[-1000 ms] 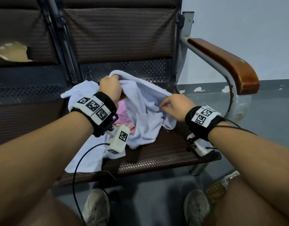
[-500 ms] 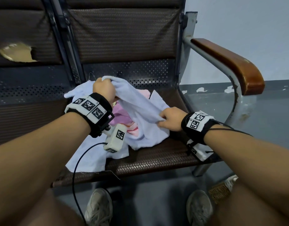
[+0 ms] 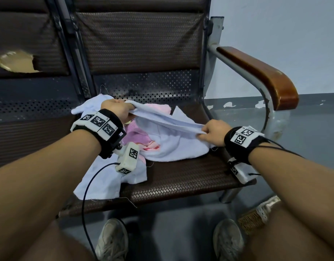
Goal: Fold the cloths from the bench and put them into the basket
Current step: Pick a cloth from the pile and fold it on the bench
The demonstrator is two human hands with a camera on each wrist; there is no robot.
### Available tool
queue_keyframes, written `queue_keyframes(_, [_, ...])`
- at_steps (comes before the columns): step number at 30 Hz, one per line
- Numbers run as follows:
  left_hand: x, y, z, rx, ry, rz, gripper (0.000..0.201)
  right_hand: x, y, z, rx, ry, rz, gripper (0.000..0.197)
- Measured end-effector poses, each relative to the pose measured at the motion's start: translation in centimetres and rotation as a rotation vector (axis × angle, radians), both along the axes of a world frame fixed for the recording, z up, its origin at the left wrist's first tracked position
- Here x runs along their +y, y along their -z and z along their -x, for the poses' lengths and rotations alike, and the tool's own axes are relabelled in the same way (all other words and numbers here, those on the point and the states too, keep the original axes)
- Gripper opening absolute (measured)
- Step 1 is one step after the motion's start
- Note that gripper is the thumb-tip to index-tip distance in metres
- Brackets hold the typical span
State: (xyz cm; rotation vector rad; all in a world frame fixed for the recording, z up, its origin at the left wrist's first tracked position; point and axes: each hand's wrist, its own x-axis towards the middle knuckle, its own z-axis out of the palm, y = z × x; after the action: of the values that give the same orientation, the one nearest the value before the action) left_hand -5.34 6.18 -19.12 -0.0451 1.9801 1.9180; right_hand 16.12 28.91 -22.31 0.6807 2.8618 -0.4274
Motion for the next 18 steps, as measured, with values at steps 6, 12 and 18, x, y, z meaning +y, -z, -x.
queue_keyframes(6, [-1.0, -0.5, -0.5, 0.016, 0.118, 0.101, 0.013, 0.6, 0.3, -1.4, -0.056, 0.037, 0.08, 0.044])
queue_keyframes(12, [-0.6, 0.0, 0.1, -0.003, 0.04, 0.204, 0.059, 0.3, -0.5, -1.6, 0.072, 0.051, 0.059, 0.041])
queue_keyframes(18, [-3.0, 0.0, 0.0, 0.086, 0.238, 0.28, 0.022, 0.5, -1.6, -2.3, 0.279, 0.039, -0.01, 0.017])
